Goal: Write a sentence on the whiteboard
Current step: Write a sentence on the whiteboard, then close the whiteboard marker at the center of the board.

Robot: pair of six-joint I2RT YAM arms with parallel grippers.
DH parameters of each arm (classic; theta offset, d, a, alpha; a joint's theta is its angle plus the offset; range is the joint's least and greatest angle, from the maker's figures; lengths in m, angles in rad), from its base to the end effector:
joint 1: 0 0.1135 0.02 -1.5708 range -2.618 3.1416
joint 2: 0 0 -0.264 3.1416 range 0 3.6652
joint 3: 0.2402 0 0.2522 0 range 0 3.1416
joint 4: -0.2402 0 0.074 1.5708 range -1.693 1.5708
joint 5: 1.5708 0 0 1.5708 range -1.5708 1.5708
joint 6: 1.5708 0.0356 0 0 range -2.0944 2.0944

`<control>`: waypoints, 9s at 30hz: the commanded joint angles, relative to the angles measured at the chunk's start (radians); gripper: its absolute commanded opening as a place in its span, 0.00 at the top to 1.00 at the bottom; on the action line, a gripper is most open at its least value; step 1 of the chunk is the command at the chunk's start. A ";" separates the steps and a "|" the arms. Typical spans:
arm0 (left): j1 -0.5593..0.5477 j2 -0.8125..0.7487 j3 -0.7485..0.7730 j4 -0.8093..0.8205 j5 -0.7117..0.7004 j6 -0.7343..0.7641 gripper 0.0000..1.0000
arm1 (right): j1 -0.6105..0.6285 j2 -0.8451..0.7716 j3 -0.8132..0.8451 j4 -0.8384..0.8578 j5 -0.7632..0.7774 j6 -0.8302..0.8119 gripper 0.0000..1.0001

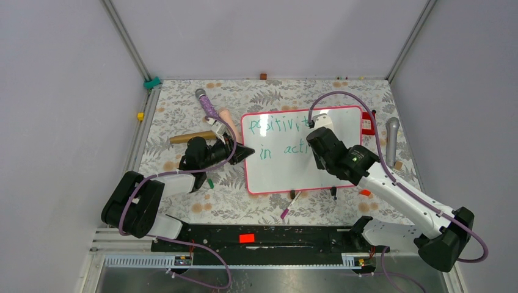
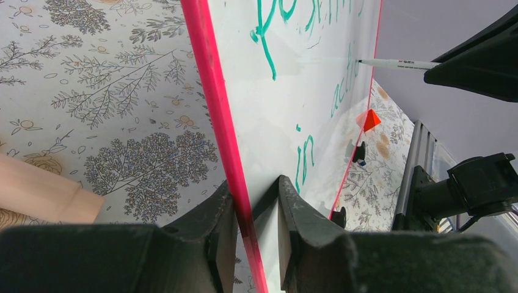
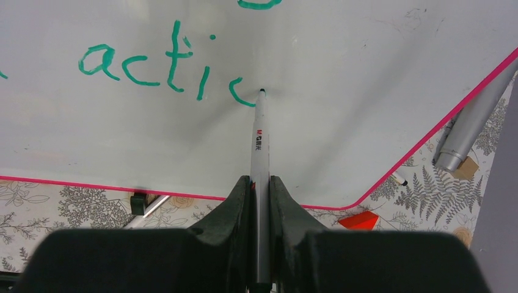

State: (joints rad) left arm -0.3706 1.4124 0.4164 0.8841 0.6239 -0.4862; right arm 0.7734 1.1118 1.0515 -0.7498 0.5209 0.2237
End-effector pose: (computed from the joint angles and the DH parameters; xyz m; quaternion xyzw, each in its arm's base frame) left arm 0.2387 -0.1151 0.1897 0.1632 0.7202 -0.4716 0.4819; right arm 0.1723 0.1434 0.3193 -0.1515 0.8895 -0.0385 0.4294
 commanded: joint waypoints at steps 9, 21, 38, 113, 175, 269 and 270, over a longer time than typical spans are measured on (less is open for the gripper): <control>0.004 -0.001 -0.011 -0.005 -0.172 0.159 1.00 | -0.013 -0.005 0.020 0.102 -0.094 -0.023 1.00; 0.005 -0.003 -0.013 -0.003 -0.174 0.159 1.00 | -0.014 -0.133 -0.007 0.069 -0.020 -0.010 1.00; 0.004 -0.003 -0.014 -0.001 -0.174 0.159 1.00 | -0.053 -0.100 -0.021 0.013 0.013 0.002 1.00; 0.005 -0.004 -0.014 -0.002 -0.173 0.155 1.00 | -0.133 -0.074 -0.025 0.012 -0.003 -0.036 1.00; 0.005 -0.157 -0.065 -0.064 -0.302 0.132 0.50 | -0.175 -0.319 0.054 -0.052 -0.170 -0.037 1.00; -0.040 -0.887 0.265 -1.531 -0.641 -1.184 1.00 | 0.397 0.050 -0.262 1.215 -0.409 0.269 1.00; -0.040 -0.889 0.265 -1.530 -0.640 -1.185 1.00 | 0.398 0.055 -0.255 1.215 -0.412 0.270 1.00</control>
State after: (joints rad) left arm -0.4122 0.5373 0.6754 -0.6395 -0.0547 -1.5459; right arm 1.1606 1.1427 0.7307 0.4164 0.0944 0.5209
